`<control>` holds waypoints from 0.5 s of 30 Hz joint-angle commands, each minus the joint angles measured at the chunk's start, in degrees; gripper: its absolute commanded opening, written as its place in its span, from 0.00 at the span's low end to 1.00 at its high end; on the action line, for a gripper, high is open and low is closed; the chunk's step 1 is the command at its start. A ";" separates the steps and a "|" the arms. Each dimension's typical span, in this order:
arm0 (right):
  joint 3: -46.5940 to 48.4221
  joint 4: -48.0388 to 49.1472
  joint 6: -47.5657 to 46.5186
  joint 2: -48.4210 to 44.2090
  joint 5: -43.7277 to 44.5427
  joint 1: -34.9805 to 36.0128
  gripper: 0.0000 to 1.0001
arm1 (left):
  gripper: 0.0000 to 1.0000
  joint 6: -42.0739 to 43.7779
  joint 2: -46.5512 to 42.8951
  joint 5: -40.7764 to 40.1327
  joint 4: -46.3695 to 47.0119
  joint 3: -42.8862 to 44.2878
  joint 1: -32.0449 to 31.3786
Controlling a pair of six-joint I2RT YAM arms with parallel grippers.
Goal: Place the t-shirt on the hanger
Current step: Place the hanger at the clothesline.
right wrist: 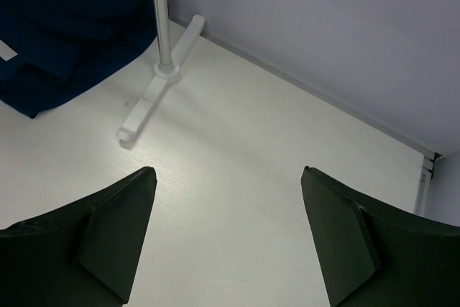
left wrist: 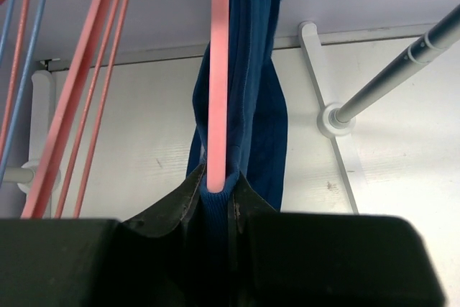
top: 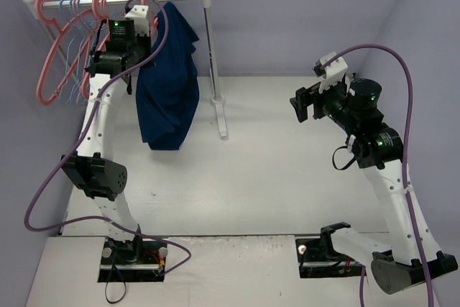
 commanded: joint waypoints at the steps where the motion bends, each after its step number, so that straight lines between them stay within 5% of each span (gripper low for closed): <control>1: 1.13 5.00 1.24 1.24 -1.78 0.01 0.79 | 0.00 0.10 -5.83 1.20 2.76 2.41 0.79; 7: 1.47 5.00 1.70 1.69 -2.18 0.00 0.80 | 0.04 1.43 -5.40 0.77 0.29 4.31 0.79; 13: 0.76 5.00 1.67 1.62 -1.48 0.01 0.81 | 0.53 1.51 -7.68 0.14 0.33 2.41 0.79; 15: 0.77 5.13 1.35 1.62 -0.01 0.01 0.85 | 0.59 1.88 -10.08 -0.88 0.31 2.01 0.79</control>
